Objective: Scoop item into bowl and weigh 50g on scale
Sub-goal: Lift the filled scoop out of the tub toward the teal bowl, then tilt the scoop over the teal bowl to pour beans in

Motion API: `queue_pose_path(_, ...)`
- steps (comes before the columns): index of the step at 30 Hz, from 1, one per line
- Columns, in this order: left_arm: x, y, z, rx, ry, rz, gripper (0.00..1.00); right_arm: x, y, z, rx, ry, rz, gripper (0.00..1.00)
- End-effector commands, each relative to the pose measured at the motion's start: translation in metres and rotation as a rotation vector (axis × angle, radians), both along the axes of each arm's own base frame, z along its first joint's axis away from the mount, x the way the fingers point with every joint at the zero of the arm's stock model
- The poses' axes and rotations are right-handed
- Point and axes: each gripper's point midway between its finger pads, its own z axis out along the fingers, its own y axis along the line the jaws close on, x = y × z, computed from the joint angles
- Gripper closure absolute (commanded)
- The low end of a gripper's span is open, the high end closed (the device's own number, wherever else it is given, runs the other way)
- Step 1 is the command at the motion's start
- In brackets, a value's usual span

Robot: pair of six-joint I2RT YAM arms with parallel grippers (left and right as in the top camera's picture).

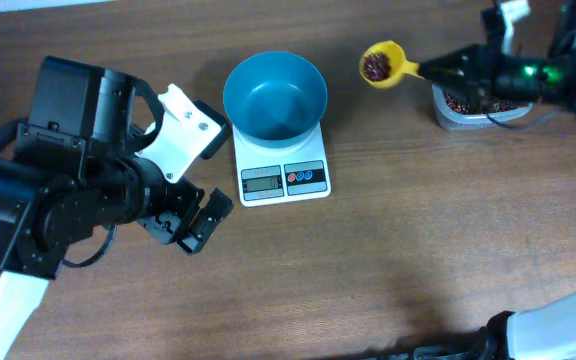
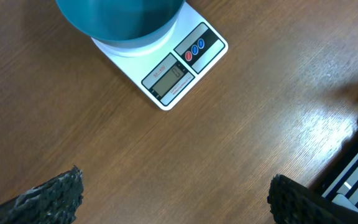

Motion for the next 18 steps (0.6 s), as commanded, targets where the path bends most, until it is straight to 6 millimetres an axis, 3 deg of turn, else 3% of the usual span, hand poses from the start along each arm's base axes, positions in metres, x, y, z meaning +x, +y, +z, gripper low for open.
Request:
queue_pose_path(1,-0.001,-0.003,0.011,-0.019,-0.034,-0.024,0.01,0.004,0.031,0.013,0.061,0.001,0.065,0.96)
queue_pose_path(10,-0.001,-0.003,0.011,-0.019,-0.034,-0.024,0.01,0.008,0.082,0.028,0.043,-0.127,0.186,0.96)
queue_pose_path(18,-0.001,-0.003,0.011,-0.019,-0.034,-0.024,0.01,0.015,0.099,0.021,-0.074,-0.24,0.203,0.96)
